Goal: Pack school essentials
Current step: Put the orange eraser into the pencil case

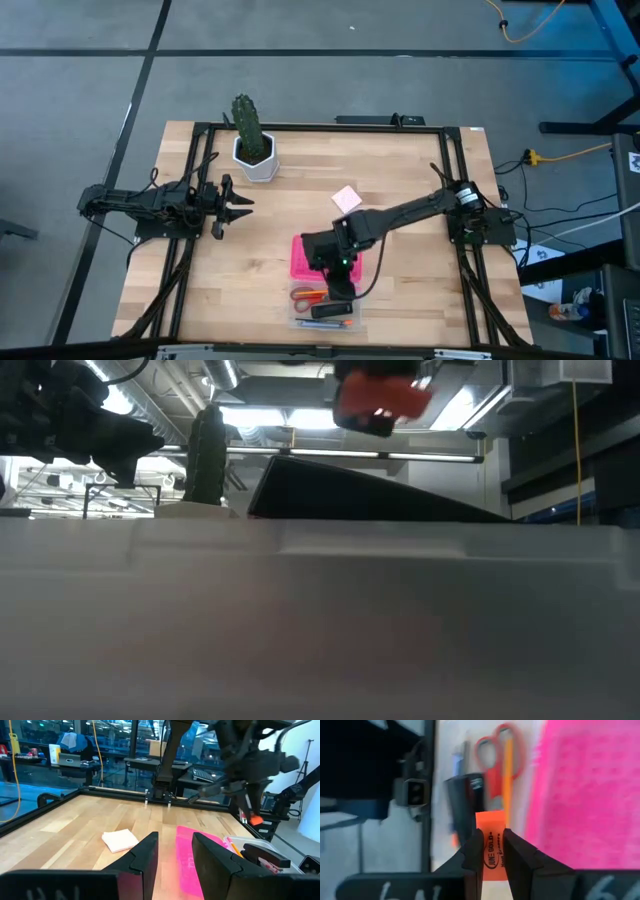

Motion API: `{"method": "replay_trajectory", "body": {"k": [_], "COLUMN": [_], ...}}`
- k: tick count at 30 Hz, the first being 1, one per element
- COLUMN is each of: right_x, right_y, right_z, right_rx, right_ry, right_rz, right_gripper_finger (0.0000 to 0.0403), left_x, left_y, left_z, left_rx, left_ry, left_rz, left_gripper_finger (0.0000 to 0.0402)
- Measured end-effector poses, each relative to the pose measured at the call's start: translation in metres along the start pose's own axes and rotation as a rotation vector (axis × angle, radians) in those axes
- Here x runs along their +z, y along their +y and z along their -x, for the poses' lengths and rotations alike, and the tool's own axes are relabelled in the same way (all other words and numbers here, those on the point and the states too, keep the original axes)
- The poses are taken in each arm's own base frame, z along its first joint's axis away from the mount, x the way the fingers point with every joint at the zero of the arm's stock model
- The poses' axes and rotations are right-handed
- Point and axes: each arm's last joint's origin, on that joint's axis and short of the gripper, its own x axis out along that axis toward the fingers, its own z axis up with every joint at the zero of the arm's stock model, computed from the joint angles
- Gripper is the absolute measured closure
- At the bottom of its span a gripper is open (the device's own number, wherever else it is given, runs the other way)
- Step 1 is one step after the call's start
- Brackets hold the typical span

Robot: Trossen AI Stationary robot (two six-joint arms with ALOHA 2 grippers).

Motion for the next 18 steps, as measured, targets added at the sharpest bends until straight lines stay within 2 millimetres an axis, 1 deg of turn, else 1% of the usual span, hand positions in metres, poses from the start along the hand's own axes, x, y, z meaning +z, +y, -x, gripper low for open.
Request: {"method": "replay_trajectory", "body": {"k": [2,6,9,12,18], "right_x": [-0.0016,-0.0031,-0.0040,-0.0043,-0.0046], "right_y": [0.0054,0.0091,0.0114,0.0122,0.0129], "right_z": [-0.0020,-0.0036,-0.0046,-0.0048,-0.0052], "right_rx": [0.024,0.027,0.026,0.030,0.027], "right_ry": [0.010,0.016,0.019,0.020,0.019], "right_rz": [-0.039,-0.117,-0.111,-0.109,-0.076], "right_gripper_finger": [0.0341,0.0340,0.0334,0.0316,0.0267], "left_x": [0.0000,0.0000,0.0000,0.0000,0.0000], "left_y": [0.0000,0.0000,0.0000,0.0000,0.0000], "left_z": [0.0000,0.0000,0.0000,0.0000,0.0000], "left_rx": [0.000,0.000,0.000,0.000,0.000], "left_ry": [0.000,0.000,0.000,0.000,0.000], "left_rz": [0.000,0.000,0.000,0.000,0.000], "left_gripper_finger": [0.0288,0.0288,0.0288,0.0288,0.0288]}}
